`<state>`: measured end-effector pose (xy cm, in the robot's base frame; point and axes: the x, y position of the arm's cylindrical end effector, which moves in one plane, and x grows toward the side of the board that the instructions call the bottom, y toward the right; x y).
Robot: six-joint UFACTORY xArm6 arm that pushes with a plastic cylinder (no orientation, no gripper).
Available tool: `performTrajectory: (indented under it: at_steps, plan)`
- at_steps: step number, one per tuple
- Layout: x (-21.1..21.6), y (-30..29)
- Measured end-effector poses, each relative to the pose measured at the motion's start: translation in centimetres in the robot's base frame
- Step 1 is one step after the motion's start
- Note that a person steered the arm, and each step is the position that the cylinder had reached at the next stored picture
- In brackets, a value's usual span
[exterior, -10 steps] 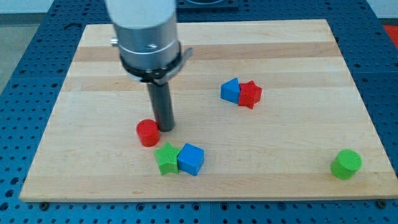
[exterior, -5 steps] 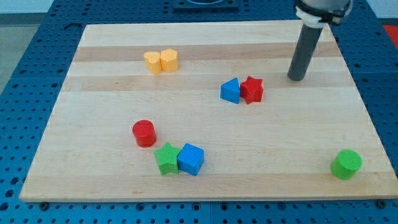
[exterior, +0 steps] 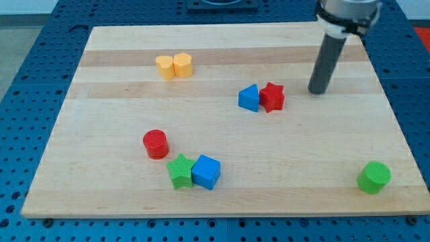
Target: Push the red star into red circle
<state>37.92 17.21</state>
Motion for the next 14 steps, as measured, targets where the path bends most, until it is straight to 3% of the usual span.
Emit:
performTrajectory:
  at_steps: [1,3,5,6,7,8,10,11,14]
  plan:
    - [-0.8,-4.6]
    - [8.8,-8.9]
    - [7.2,-6.3]
    - [9.0,-7.6]
    - [11.4,-13.1]
    - [11.5,-15.0]
    - [11.8,-10.3]
    - [13.9,-10.1]
    - [15.4,-17.0]
